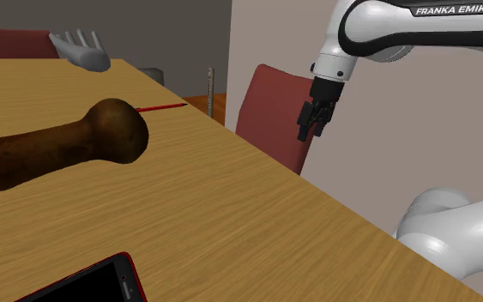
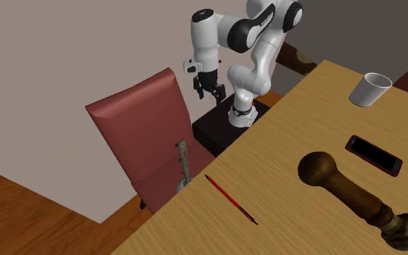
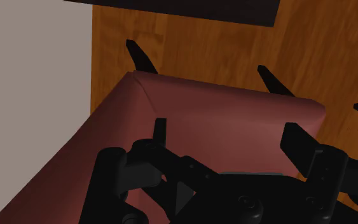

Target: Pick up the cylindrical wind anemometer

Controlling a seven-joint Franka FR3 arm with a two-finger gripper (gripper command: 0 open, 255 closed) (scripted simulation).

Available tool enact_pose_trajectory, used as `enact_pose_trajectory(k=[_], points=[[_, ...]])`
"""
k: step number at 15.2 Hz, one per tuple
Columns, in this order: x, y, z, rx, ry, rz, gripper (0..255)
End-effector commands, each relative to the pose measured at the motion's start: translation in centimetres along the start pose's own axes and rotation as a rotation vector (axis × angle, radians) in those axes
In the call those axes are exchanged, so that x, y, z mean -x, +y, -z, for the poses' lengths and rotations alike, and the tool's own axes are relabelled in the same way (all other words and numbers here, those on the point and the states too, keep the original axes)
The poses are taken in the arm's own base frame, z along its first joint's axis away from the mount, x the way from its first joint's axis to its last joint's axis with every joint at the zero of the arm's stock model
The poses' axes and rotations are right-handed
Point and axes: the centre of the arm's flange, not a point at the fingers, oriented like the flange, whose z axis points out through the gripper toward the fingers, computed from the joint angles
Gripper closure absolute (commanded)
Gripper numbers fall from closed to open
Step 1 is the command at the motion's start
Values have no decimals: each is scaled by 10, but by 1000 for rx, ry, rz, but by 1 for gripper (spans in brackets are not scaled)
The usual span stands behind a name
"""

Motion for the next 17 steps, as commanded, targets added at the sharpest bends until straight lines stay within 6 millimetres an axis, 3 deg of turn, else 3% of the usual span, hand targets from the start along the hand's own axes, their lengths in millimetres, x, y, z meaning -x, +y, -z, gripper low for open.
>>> enact_pose_trajectory(k=[1,17], points=[[0,0,0,0,0,0,0],[-157,-106,74,92,122,-114,0]])
